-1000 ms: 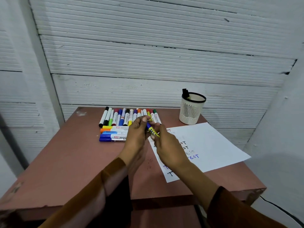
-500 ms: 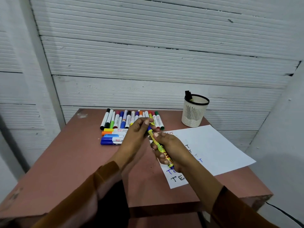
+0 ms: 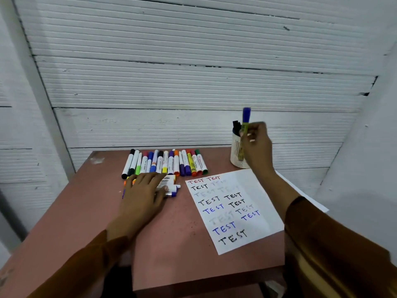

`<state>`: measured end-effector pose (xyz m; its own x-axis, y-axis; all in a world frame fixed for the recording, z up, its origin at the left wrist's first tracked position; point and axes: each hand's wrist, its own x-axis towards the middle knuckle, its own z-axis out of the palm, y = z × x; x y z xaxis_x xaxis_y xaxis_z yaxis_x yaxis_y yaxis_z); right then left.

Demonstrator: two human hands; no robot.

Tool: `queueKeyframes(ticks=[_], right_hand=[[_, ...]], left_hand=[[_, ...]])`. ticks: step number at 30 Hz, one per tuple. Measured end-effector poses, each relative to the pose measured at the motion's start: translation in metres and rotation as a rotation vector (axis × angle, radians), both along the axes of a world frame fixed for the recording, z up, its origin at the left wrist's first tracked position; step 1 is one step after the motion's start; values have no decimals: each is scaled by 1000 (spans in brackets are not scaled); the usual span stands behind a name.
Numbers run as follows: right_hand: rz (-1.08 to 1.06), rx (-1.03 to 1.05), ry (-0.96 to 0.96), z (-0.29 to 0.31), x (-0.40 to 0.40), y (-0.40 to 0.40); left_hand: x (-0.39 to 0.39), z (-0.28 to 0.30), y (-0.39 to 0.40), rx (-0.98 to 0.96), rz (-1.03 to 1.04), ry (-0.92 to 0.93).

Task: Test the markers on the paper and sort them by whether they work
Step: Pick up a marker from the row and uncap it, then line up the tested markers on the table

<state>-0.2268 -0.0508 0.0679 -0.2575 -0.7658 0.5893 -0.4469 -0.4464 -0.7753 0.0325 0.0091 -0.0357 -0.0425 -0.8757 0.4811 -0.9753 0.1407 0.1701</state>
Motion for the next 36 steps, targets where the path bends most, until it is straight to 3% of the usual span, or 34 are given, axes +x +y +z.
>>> queueKeyframes(ticks=[6,15,19,22,24,26,30,36], right_hand=[[-127,-122,-22,20,-7,-39],[-341,225,325,-9,-12,-71],[-325,257,312,-13,-12,-73],[-368,51,257,-12,0,-58],[-222,-117,213,-18,16,-47],[3,-21,261,-31,34,-41],[137,429,635,-63,53,-49],[126,477,684,-80,58,-47]], left_hand=[[1,-1,1,8,12,1],[4,-7,-3,-35,30,-31],[5,-10,-6,-31,24,-30],[5,-10,-7,-17,24,-23],[4,-10,-7,-14,24,-26],[5,-9,-7,-16,19,-25],[5,-8,-5,-32,9,-17],[5,-6,-4,-2,4,-17]])
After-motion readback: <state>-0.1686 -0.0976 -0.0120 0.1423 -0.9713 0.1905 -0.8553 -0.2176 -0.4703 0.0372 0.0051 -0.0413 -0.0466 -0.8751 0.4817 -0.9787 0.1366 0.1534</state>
